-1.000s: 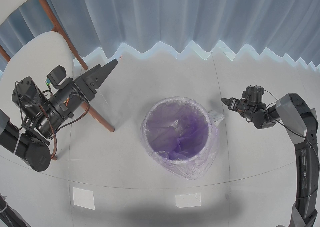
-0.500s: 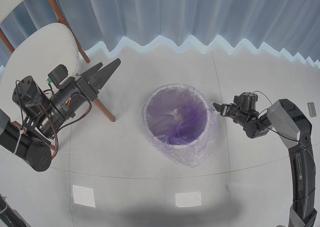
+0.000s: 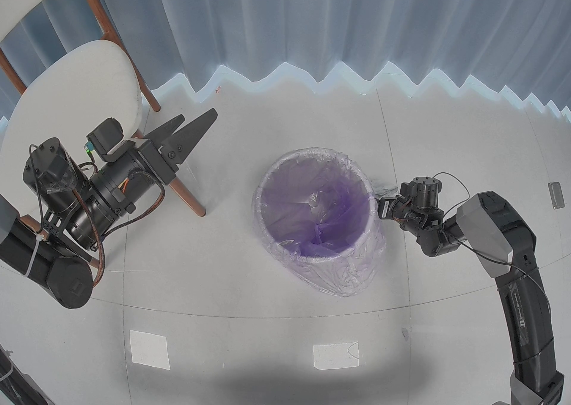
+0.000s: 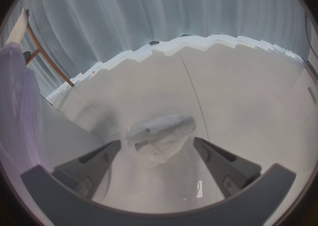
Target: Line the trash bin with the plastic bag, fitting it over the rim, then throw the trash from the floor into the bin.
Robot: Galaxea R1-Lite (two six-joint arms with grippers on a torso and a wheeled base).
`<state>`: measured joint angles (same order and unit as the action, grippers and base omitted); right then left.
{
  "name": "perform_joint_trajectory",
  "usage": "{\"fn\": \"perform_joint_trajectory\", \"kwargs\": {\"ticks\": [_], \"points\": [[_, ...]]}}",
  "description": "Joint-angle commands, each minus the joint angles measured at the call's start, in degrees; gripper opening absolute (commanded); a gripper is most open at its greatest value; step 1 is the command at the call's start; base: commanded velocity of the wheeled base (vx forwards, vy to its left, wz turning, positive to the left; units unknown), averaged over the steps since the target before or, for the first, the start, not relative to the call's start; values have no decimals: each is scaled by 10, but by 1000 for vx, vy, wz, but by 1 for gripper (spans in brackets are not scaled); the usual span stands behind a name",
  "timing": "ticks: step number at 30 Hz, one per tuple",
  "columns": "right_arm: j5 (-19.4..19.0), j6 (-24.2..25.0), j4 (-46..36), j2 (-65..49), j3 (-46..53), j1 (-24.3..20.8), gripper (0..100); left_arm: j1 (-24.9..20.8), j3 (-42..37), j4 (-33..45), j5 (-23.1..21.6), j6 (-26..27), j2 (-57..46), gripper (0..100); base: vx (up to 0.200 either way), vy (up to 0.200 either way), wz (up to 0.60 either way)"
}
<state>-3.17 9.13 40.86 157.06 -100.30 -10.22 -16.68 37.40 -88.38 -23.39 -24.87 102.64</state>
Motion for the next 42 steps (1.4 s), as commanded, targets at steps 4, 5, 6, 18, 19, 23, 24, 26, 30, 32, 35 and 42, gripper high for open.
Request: {"fn": "perform_joint_trajectory", "kwargs": {"ticks": [4, 5, 6, 18, 19, 23, 24, 26, 30, 32, 35, 42], "points": [[4, 5, 8, 11, 1, 2, 0, -1, -1, 0, 0, 1, 2, 100, 0, 0, 0], [4, 10, 11, 3, 2, 4, 0, -1, -1, 0, 0, 1, 1, 100, 0, 0, 0], [5, 15, 15, -12, 7, 7, 0, -1, -1, 0, -1, 1, 0, 100, 0, 0, 0], [-54, 100, 32, -368, 306, 65, 0, -2, -2, -1, -1, 2, -14, 100, 0, 0, 0], [-79, 106, 40, -434, 375, 50, 0, -2, -5, 0, -1, 3, -14, 100, 0, 0, 0], [-93, 101, 67, -541, 487, -15, 0, -3, -7, 0, -1, 8, -22, 100, 0, 0, 0], [-91, 99, 66, -551, 499, -24, 0, -3, -7, 0, -1, 8, -23, 100, 0, 0, 0], [-83, 85, 64, -551, 507, -27, 0, -3, -7, 0, -1, 9, -23, 100, 0, 0, 0], [-54, 64, 78, -462, 463, 10, 0, -4, -8, 0, 0, 9, -29, 100, 0, 0, 0], [-38, 69, 125, -377, 431, 23, 100, -14, -13, 0, 0, 9, -34, 100, 0, 0, 0], [-31, 67, 162, -286, 390, 34, 100, -16, -14, 0, 0, 9, -34, 100, 0, 0, 0], [-10, 64, 167, -119, 223, 33, 100, -14, -14, 0, 0, 9, -32, 100, 0, 0, 0]]}}
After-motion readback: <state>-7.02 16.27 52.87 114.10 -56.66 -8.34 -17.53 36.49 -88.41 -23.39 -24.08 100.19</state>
